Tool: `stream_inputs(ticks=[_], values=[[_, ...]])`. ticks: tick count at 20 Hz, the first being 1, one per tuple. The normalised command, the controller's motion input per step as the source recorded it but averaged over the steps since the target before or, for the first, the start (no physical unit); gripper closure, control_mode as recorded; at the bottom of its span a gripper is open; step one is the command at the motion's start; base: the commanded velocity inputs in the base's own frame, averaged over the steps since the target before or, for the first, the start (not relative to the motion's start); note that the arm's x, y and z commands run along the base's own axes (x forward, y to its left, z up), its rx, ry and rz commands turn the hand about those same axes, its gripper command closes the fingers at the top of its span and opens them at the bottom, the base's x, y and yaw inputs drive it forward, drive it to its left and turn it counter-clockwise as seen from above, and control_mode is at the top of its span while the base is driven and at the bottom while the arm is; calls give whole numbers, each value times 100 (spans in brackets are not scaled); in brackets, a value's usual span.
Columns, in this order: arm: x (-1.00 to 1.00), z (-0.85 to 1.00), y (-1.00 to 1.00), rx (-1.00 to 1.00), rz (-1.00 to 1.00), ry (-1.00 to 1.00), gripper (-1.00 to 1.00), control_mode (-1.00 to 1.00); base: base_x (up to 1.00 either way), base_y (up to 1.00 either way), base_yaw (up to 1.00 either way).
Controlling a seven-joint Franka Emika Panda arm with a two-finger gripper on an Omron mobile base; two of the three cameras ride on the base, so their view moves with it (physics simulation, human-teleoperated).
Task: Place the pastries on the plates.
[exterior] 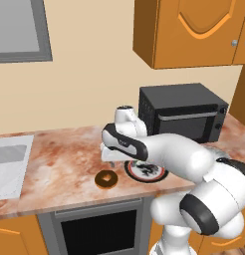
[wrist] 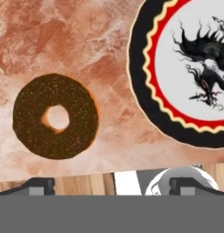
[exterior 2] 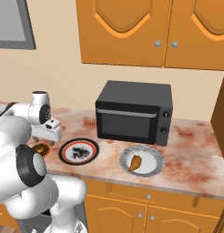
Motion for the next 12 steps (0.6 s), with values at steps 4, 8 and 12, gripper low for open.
stream_inputs(ticks=[4,8,12], values=[[0,-22,23,0,2,0,-100,-100,0,0,0],[6,-33,20,-1,1,0,-100,-100,0,0,0],[13,-23,11,0,0,0,-100,-100,0,0,0]])
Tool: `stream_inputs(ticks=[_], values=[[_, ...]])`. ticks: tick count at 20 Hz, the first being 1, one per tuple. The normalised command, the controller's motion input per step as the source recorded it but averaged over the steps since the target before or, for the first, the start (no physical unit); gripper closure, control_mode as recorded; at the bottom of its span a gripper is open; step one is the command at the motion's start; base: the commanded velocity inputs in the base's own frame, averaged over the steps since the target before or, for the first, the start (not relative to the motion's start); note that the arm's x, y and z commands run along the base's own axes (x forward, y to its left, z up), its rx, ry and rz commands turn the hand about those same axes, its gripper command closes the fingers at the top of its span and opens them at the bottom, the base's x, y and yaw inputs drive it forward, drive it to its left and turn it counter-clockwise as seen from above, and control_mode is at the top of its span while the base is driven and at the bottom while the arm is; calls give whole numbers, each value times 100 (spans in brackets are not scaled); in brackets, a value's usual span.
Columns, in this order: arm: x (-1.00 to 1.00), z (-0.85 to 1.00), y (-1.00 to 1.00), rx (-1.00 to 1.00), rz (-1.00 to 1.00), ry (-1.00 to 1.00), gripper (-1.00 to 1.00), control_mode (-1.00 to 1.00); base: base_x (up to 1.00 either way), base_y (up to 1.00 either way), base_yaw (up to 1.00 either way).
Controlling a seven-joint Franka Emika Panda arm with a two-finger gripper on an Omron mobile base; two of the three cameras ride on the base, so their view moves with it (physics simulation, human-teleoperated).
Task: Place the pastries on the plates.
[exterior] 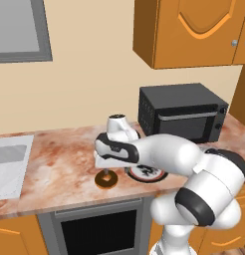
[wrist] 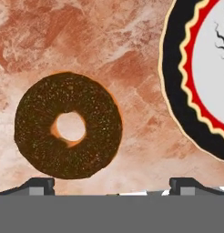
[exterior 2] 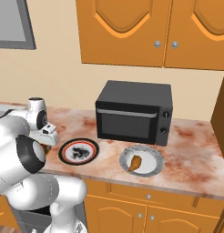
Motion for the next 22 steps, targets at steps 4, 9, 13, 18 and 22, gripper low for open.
stream_inputs(ticks=[4,9,13,18,22], values=[[14,-18,2,0,0,0,-100,-100,0,0,0],[11,-19,0,0,0,0,-100,-100,0,0,0],[3,-18,1,0,0,0,-100,-100,0,0,0],[0,-19,0,0,0,0,-100,-100,0,0,0],[0,-18,1,0,0,0,-100,-100,0,0,0]])
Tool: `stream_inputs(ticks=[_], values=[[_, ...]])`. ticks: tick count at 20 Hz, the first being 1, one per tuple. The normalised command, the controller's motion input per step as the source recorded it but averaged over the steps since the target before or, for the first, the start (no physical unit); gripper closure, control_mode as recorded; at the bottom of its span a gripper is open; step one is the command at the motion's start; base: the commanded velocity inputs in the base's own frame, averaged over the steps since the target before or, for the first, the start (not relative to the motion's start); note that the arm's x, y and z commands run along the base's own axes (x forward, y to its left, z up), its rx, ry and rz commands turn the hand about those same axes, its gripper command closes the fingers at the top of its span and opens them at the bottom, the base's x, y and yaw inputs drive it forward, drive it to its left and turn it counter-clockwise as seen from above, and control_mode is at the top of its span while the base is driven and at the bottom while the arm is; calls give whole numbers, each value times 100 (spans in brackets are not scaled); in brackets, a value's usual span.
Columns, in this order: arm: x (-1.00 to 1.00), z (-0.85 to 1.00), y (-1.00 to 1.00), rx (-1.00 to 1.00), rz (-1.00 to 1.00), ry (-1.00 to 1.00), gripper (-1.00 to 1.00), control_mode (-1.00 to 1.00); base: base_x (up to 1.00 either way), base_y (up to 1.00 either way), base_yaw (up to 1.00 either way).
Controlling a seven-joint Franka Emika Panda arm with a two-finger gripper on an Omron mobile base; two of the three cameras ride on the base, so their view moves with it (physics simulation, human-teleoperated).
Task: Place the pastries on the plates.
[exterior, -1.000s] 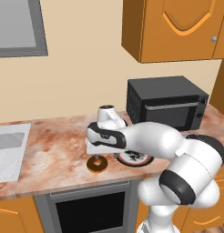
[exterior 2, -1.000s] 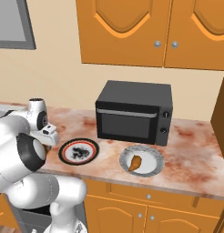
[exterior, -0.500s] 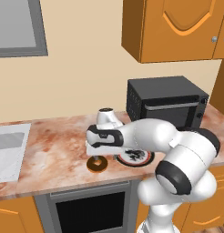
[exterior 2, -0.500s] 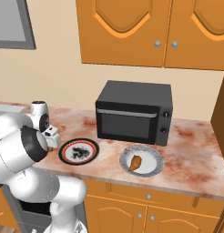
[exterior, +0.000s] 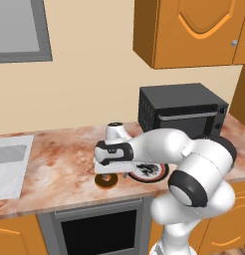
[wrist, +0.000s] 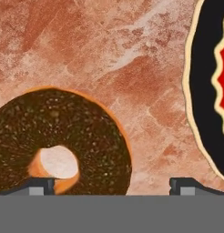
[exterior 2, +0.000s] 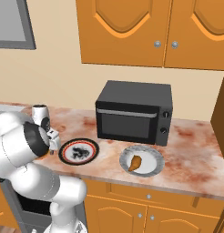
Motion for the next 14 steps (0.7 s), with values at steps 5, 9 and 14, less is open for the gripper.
stream_inputs(ticks=[5,9,14], values=[[0,-15,0,0,0,0,-100,-100,0,0,0],[0,-13,0,0,0,0,-100,-100,0,0,0],[0,-26,4,0,0,0,100,-100,0,0,0]])
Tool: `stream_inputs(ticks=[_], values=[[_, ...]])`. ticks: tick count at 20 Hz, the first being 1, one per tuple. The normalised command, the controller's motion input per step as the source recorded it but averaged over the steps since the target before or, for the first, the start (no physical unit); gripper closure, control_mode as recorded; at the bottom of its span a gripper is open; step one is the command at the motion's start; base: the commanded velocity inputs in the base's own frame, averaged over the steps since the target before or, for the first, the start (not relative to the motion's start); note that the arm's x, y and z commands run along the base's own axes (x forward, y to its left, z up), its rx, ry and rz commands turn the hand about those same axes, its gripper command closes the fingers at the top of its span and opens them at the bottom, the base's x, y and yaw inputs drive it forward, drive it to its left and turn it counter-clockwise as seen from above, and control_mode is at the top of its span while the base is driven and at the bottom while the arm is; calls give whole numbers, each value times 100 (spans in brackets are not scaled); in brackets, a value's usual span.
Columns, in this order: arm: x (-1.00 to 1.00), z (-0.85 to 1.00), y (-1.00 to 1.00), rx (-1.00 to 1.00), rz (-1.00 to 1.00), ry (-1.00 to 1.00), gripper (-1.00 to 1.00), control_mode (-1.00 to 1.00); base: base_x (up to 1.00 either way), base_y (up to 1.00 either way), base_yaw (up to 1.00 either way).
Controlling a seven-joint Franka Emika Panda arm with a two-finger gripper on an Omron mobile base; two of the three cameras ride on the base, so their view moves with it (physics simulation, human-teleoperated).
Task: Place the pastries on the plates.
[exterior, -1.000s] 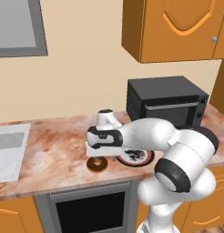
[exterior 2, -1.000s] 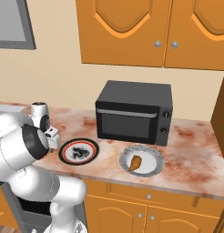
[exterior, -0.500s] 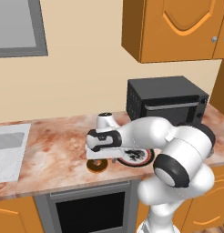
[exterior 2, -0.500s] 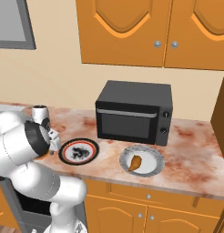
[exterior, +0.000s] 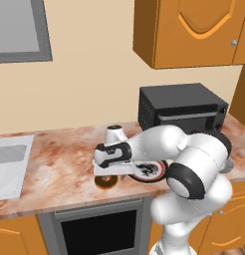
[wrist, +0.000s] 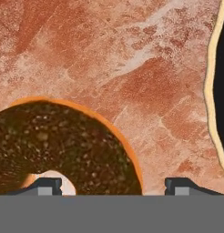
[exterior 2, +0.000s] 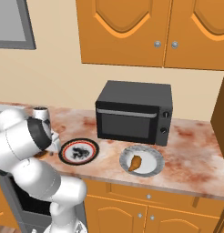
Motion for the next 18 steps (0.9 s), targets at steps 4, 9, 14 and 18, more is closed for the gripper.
stream_inputs(ticks=[4,9,14,18], values=[[0,-54,3,0,0,1,100,-100,0,0,0],[0,-17,0,1,0,0,100,-100,0,0,0],[0,0,1,0,0,0,100,-100,0,0,0],[-7,14,0,0,0,0,100,-100,0,0,0]])
